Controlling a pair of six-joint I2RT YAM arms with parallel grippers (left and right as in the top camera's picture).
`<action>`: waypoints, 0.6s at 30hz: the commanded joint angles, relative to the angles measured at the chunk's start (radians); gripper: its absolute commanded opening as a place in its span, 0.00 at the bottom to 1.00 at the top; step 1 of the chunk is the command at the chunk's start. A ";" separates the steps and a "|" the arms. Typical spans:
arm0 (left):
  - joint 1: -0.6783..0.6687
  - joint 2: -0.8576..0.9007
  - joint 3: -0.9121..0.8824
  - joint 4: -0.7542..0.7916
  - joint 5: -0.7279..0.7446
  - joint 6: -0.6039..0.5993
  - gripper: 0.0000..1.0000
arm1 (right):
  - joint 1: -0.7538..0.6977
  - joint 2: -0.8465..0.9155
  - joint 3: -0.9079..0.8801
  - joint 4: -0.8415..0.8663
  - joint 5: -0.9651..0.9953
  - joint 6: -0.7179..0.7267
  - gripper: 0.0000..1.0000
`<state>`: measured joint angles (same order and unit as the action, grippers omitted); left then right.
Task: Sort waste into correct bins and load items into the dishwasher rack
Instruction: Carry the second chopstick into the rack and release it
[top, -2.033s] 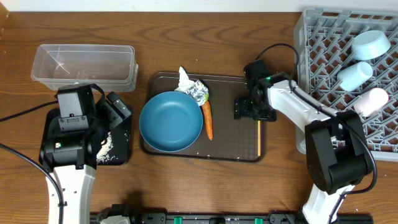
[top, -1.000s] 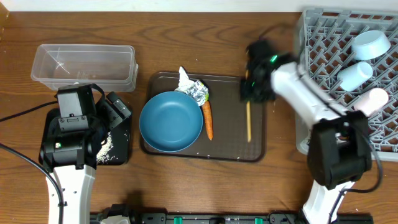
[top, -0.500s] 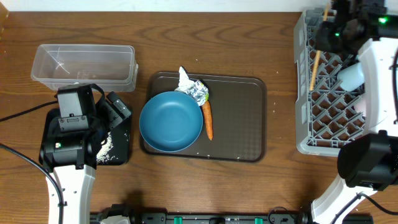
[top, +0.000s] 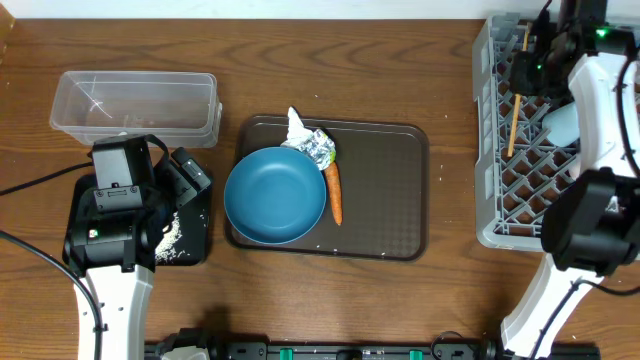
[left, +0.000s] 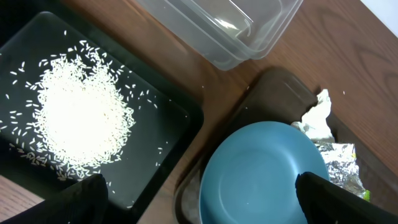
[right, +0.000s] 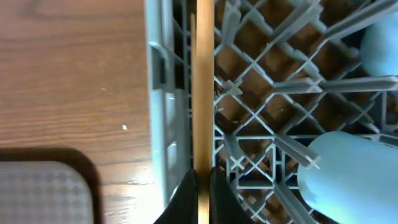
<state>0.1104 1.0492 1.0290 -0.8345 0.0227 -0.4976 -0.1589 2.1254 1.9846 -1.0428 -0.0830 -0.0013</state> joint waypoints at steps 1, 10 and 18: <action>0.004 0.002 0.016 -0.003 -0.009 -0.002 0.99 | -0.003 0.012 0.000 0.003 0.023 -0.024 0.10; 0.004 0.002 0.016 -0.003 -0.009 -0.002 0.99 | 0.008 0.010 0.009 -0.033 0.015 -0.011 0.59; 0.004 0.002 0.016 -0.003 -0.009 -0.002 0.99 | 0.051 -0.059 0.050 -0.122 -0.184 -0.007 0.60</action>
<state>0.1104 1.0496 1.0290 -0.8345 0.0227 -0.4976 -0.1387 2.1345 1.9995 -1.1503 -0.1524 -0.0124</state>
